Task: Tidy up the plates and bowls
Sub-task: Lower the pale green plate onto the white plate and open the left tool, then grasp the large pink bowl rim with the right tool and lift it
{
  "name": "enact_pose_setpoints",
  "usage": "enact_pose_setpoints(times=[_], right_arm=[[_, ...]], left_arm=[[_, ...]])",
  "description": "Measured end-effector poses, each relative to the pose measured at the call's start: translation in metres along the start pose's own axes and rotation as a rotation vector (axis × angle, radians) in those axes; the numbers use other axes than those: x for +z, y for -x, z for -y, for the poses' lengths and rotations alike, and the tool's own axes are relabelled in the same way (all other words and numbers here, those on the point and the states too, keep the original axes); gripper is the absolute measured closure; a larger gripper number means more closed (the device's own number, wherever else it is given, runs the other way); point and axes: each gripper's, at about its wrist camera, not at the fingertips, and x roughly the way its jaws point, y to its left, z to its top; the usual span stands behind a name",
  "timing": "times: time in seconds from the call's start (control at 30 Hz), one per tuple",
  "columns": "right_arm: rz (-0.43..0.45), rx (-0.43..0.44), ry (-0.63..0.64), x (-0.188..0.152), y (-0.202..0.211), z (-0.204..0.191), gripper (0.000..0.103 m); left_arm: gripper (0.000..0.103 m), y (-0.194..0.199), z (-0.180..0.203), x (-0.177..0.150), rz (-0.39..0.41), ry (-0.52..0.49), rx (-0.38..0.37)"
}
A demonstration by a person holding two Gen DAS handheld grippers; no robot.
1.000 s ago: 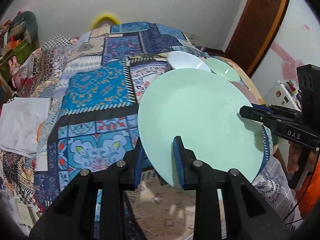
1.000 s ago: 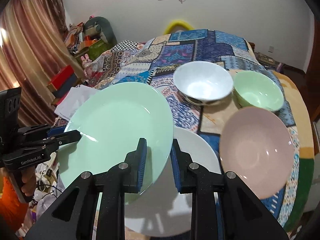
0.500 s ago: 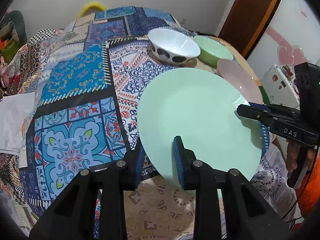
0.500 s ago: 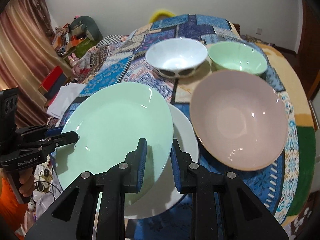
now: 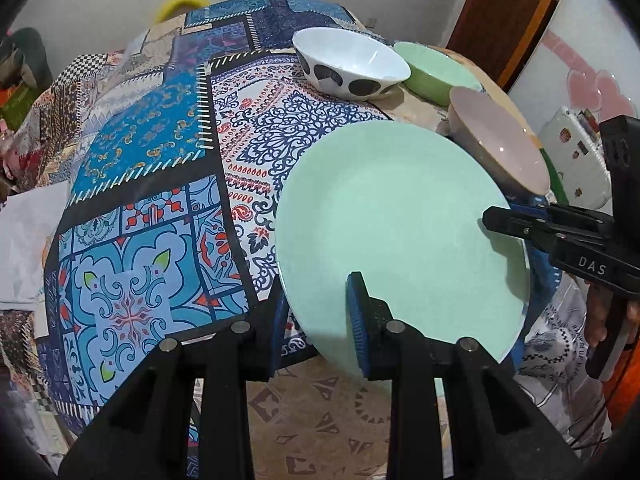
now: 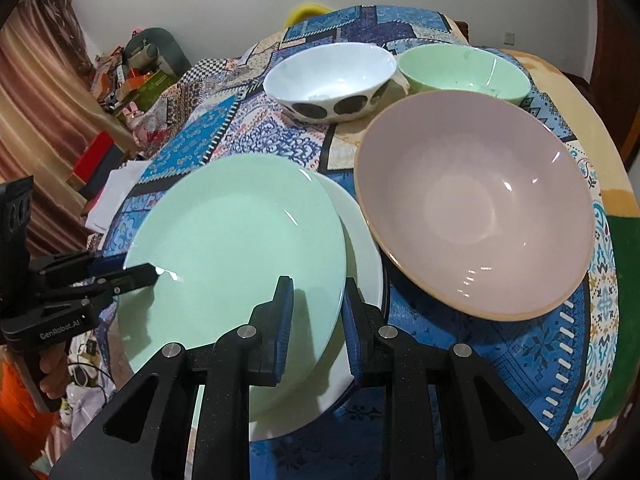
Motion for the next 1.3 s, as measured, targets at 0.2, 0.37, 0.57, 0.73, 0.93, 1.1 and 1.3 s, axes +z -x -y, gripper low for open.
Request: enact_pose_setpoints(times=[0.2, 0.37, 0.57, 0.73, 0.93, 1.1, 1.3], right_arm=[[0.009, 0.012, -0.003, -0.005, 0.005, 0.003, 0.081], [0.012, 0.005, 0.013, -0.004, 0.004, 0.001, 0.082], [0.019, -0.014, 0.020, -0.005, 0.005, -0.001, 0.083], [0.040, -0.048, 0.038, -0.004, 0.017, -0.004, 0.082], [0.127, -0.035, 0.036, 0.007, 0.048, -0.001, 0.081], [0.207, -0.076, 0.040, 0.019, 0.074, 0.006, 0.073], [0.258, -0.169, 0.013, 0.026, 0.090, 0.034, 0.060]], left_arm=[[0.072, -0.009, -0.004, 0.000, -0.052, 0.043, -0.026], [0.063, -0.010, 0.001, 0.000, -0.049, 0.034, -0.021], [0.061, 0.000, -0.003, 0.000, -0.021, 0.036, -0.012], [0.057, 0.029, -0.006, 0.011, 0.054, 0.038, 0.008], [0.044, 0.064, 0.011, 0.034, 0.189, 0.002, 0.017], [0.036, 0.064, 0.032, 0.061, 0.219, -0.024, -0.019], [0.024, 0.035, 0.059, 0.095, 0.213, -0.050, -0.020]])
